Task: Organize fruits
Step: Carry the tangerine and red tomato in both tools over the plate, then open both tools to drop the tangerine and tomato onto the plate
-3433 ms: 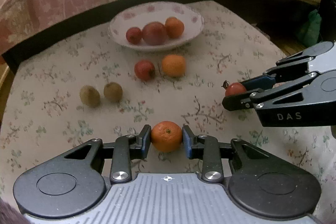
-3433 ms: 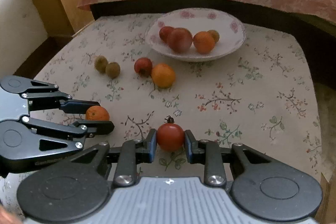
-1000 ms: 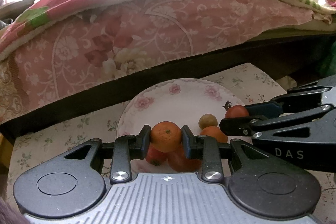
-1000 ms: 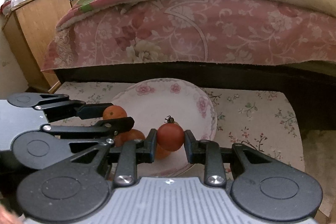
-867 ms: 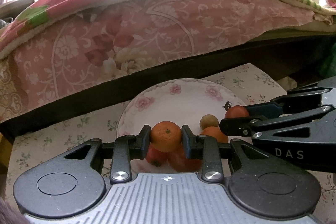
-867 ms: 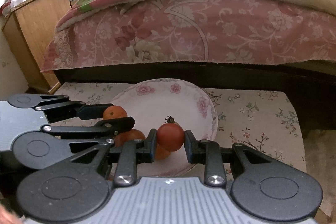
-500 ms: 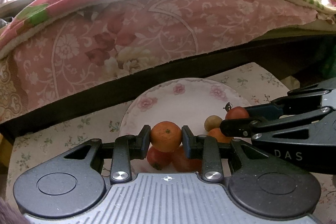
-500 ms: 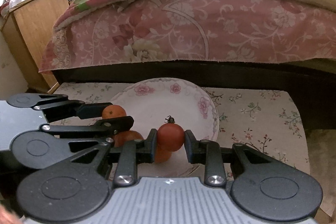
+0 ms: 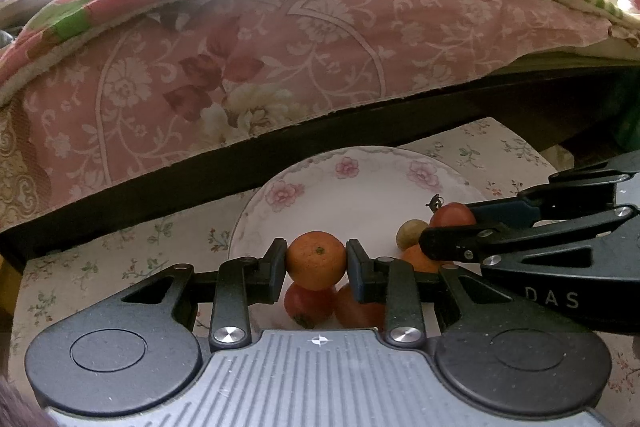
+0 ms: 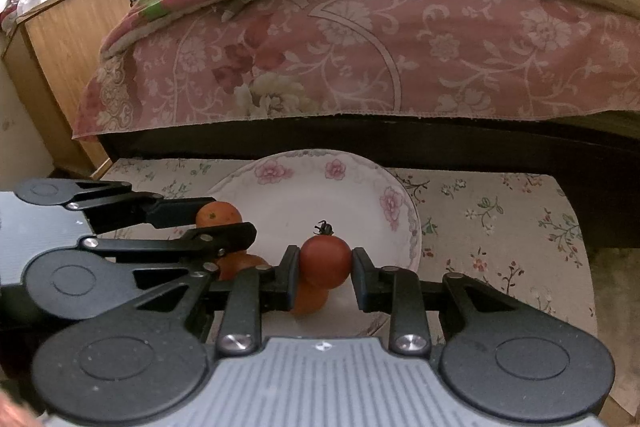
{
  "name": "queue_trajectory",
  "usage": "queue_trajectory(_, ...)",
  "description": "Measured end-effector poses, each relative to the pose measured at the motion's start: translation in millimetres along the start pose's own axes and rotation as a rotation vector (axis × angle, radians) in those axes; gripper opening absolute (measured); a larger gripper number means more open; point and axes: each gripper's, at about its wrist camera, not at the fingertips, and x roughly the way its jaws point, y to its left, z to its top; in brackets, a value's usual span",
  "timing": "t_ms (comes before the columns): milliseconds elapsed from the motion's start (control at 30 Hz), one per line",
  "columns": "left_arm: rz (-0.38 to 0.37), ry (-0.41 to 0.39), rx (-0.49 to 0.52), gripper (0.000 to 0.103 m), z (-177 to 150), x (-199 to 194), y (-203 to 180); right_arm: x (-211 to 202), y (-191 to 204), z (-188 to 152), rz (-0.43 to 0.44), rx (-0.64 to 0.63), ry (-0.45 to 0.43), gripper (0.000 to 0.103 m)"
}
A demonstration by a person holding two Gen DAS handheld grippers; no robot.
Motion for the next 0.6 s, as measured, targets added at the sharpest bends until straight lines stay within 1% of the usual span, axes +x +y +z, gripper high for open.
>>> queue_trajectory(600, -0.003, 0.009, -0.006, 0.039, 0.8, 7.2, 5.9, 3.9, -0.8, 3.0, 0.006, 0.000, -0.006, 0.030)
